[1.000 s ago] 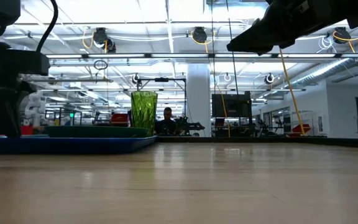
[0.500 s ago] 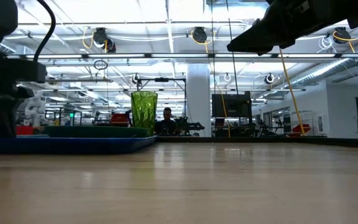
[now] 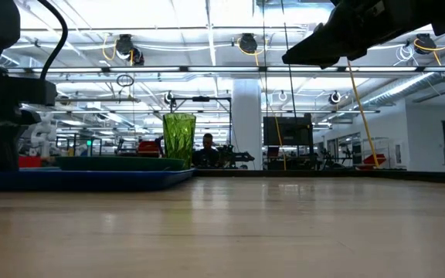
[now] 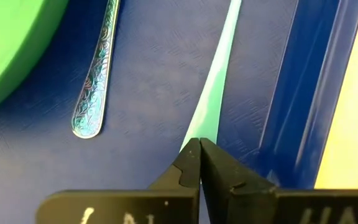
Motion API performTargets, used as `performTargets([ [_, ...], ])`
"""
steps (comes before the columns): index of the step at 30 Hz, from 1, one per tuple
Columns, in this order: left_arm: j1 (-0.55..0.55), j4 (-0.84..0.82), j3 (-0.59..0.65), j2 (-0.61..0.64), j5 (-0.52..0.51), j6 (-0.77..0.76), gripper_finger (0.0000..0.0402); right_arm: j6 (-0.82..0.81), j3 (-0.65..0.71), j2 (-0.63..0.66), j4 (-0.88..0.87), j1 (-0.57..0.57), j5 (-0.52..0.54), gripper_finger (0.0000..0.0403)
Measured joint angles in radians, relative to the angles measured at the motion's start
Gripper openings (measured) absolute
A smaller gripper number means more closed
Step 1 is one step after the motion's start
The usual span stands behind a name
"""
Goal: Pick and place plate/cup/fork/spoon on tray
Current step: Adjust the spoon
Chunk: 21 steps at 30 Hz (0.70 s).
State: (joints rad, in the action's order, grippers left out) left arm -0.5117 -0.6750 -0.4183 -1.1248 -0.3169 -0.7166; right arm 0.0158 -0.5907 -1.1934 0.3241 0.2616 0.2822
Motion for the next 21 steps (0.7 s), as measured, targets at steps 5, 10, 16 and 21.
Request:
performTargets([
  [5, 0.0, -0.002, 0.001, -0.001, -0.023, -0.001, 0.0011, 0.0, 0.0, 0.0, 0.0, 0.0, 0.0, 0.01],
  [10, 0.0, -0.002, 0.002, -0.001, -0.026, -0.004, 0.0008, 0.0, 0.0, 0.0, 0.0, 0.0, 0.0, 0.01],
  [16, 0.0, 0.034, 0.002, -0.001, -0.025, 0.002, 0.0008, 0.0, 0.0, 0.0, 0.0, 0.0, 0.0, 0.01],
  [21, 0.0, 0.04, -0.005, -0.001, -0.025, -0.004, 0.0013, 0.001, 0.0, 0.0, 0.0, 0.0, 0.0, 0.01],
])
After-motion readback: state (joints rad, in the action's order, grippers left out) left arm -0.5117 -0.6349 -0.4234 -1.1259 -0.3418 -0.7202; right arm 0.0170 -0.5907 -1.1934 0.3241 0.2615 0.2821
